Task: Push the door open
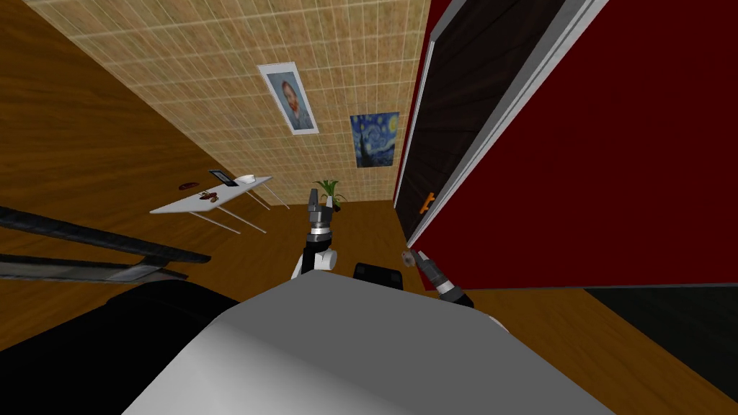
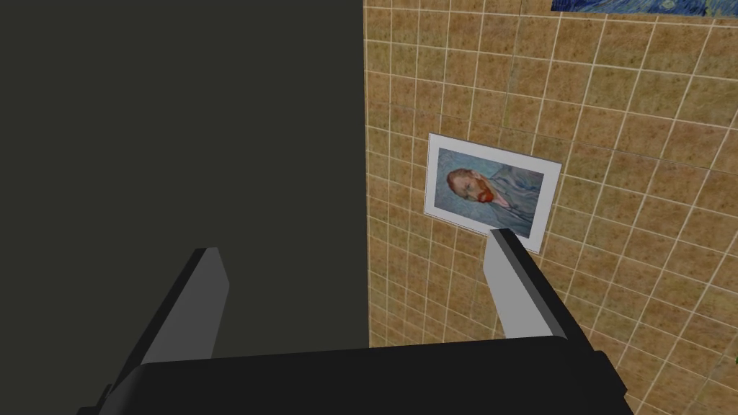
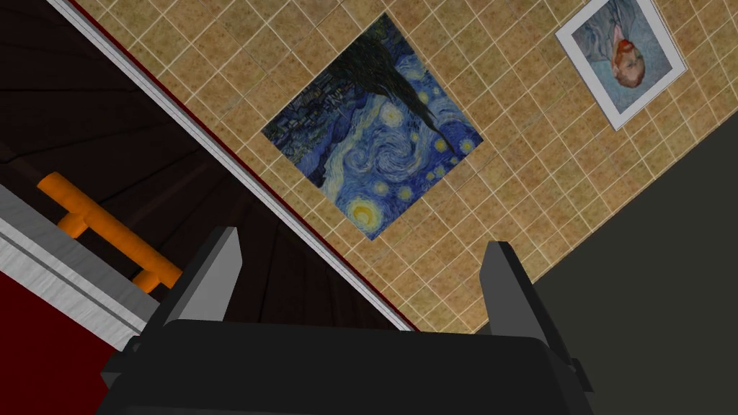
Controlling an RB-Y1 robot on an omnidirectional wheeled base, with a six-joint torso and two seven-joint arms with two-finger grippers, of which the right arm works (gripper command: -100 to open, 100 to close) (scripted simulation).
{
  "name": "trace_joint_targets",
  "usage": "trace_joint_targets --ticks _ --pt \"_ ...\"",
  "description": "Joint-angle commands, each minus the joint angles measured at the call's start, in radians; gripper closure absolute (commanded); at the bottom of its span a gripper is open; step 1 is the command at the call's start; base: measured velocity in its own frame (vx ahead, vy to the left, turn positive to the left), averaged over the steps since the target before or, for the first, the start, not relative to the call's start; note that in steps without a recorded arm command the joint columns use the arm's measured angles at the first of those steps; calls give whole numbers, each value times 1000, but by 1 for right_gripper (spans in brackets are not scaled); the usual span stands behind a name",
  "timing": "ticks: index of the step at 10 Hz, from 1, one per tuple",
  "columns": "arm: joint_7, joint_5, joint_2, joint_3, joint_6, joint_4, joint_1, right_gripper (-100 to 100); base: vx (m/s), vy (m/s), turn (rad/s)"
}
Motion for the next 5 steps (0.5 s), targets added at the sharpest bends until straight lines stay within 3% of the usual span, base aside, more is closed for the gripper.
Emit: trace_joint_targets --ticks 1,5 --pt "-10 28 -1 -3 -8 13 -2 -100 108 53 -63" --pt "-38 115 -6 -21 -40 55 1 -100 147 63 -44"
